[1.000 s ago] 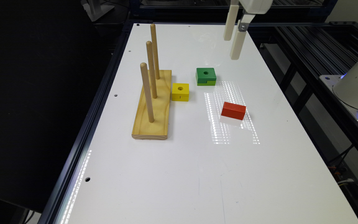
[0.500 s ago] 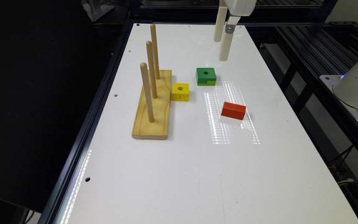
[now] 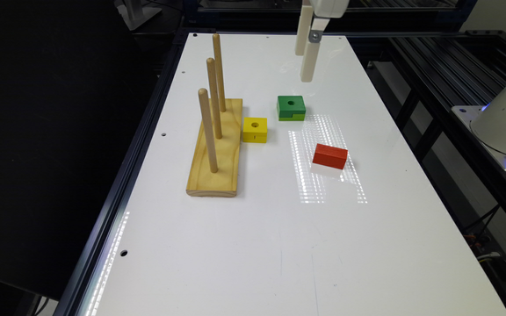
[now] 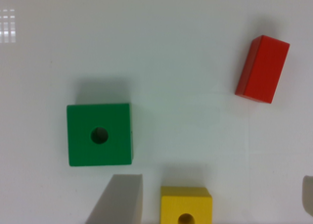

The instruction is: Pick up yellow block.

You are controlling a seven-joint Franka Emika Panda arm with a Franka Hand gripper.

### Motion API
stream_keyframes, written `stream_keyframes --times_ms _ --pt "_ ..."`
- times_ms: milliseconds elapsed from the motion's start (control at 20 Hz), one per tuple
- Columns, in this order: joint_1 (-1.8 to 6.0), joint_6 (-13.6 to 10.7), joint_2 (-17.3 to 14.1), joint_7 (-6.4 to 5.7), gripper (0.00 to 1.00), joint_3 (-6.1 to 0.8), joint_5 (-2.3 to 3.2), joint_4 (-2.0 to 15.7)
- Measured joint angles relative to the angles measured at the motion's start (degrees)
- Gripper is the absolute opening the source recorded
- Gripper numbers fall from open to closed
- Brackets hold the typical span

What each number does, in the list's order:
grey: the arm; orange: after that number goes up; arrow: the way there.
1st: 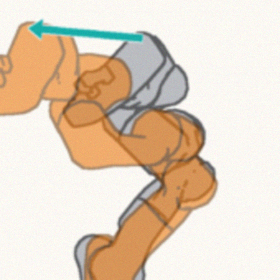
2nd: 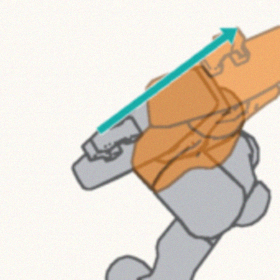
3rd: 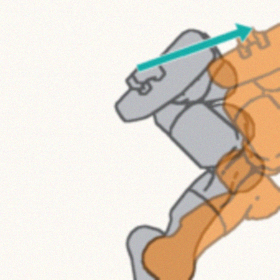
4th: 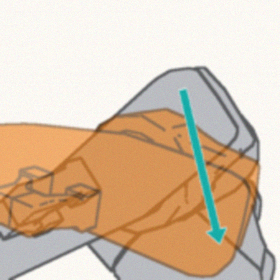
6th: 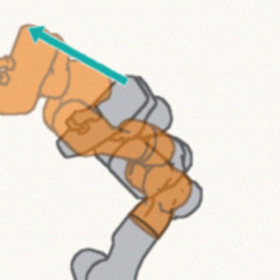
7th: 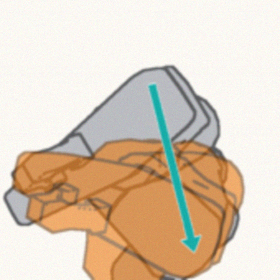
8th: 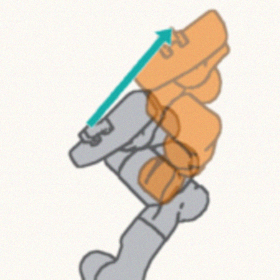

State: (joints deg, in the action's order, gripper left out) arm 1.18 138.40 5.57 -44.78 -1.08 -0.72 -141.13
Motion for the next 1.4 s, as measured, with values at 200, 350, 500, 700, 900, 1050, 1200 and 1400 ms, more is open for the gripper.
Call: stream_keyframes --times_ms 200,350,500,700,900,1050,1200,1400 --pt "0.17 0.0 -2.4 0.04 1.00 0.00 0.03 2.47" --pt "0.19 0.0 -4.0 0.04 1.00 0.01 0.04 3.96" --pt "0.35 0.0 -5.0 0.10 1.00 0.01 0.08 4.96" --pt "0.54 0.0 -5.4 0.19 1.00 0.02 0.10 5.46" --pt "1.05 0.0 -5.4 0.55 1.00 0.03 0.16 5.53" --pt "1.37 0.0 -5.4 0.80 1.00 0.04 0.16 5.57" --pt "1.45 0.0 -5.4 0.83 1.00 0.04 0.16 5.58" --pt "1.47 0.0 -5.4 0.84 1.00 0.04 0.16 5.59"
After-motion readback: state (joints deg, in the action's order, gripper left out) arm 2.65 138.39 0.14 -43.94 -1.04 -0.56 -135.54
